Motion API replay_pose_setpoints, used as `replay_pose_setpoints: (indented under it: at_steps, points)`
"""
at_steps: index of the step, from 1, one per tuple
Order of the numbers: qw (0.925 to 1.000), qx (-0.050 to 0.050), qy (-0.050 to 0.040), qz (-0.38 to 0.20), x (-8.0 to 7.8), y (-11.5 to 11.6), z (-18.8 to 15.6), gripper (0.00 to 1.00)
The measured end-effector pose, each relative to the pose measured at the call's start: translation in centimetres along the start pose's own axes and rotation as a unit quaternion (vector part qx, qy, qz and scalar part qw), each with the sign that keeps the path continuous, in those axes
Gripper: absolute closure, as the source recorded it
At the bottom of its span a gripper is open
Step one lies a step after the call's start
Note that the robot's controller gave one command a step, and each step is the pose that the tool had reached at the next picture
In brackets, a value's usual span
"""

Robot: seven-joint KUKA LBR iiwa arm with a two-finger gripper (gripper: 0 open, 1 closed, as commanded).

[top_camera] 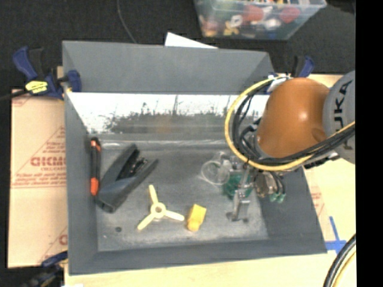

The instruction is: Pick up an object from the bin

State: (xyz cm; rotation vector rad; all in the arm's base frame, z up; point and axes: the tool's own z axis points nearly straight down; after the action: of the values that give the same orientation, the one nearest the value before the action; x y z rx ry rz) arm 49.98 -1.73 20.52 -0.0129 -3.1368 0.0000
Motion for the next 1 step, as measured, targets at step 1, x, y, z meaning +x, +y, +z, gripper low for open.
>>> replay_pose_setpoints:
  at_steps: [1]
  points:
    - [1.0000, 0.000, -0.0040, 0.000, -0.17, -0.01, -0.38, 0.00]
